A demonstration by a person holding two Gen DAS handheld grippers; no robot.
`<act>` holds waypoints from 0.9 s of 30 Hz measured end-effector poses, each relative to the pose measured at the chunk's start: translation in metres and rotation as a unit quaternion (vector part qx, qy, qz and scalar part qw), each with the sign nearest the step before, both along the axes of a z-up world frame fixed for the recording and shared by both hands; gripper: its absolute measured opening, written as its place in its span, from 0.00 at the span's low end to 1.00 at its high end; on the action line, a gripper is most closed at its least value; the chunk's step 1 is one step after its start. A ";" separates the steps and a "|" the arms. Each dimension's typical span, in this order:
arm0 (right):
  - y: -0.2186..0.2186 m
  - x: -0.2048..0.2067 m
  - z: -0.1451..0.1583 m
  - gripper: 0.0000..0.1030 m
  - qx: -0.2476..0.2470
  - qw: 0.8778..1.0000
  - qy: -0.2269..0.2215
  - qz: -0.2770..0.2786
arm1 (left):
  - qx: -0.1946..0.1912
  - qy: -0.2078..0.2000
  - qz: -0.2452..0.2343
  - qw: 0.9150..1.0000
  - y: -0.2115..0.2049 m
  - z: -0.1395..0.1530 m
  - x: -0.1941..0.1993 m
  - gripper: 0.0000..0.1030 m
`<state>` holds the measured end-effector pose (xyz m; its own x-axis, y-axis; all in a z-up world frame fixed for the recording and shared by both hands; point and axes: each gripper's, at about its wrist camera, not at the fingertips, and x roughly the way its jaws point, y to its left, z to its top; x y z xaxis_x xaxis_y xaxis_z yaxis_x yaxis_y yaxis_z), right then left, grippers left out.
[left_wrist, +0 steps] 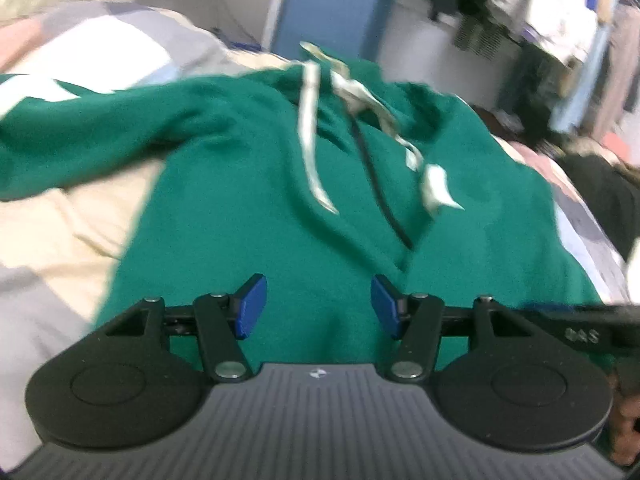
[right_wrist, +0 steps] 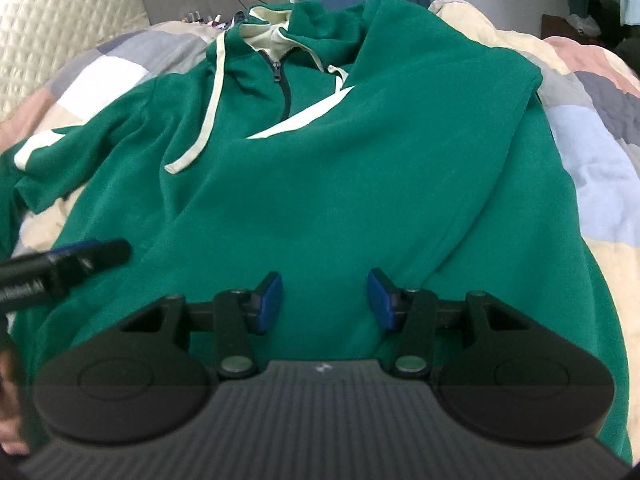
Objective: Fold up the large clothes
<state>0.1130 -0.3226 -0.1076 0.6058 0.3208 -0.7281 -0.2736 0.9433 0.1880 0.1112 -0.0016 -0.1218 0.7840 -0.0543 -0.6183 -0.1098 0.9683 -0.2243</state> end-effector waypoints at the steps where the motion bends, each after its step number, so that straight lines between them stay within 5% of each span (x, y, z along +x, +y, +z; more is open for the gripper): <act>1: -0.001 0.000 0.001 0.48 0.004 1.000 0.001 0.000 | -0.002 -0.003 0.012 1.000 0.007 0.002 -0.001 0.61; 10: -0.001 -0.003 0.007 0.49 0.019 1.000 0.001 0.013 | 0.013 -0.010 0.161 0.987 0.082 0.013 -0.005 0.62; 17: 0.003 0.003 0.010 0.52 0.043 0.999 0.012 0.011 | 0.040 -0.008 0.195 0.980 0.128 0.036 -0.007 0.62; 19: 0.002 0.007 0.011 0.59 0.063 0.998 0.014 0.013 | 0.071 -0.006 0.211 0.975 0.138 0.044 -0.010 0.62; 21: 0.002 0.009 0.014 0.78 0.068 0.998 0.008 0.009 | 0.109 -0.012 0.224 0.968 0.146 0.052 -0.011 0.62; 27: 0.005 0.018 0.017 0.84 0.101 0.995 0.014 0.013 | 0.193 -0.013 0.254 0.948 0.181 0.075 -0.020 0.69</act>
<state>0.1311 -0.3172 -0.0905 0.5757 0.4774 -0.6639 -0.2884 0.8782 0.3815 0.0917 0.1791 -0.0470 0.6632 0.5613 -0.4951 -0.5838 0.8019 0.1272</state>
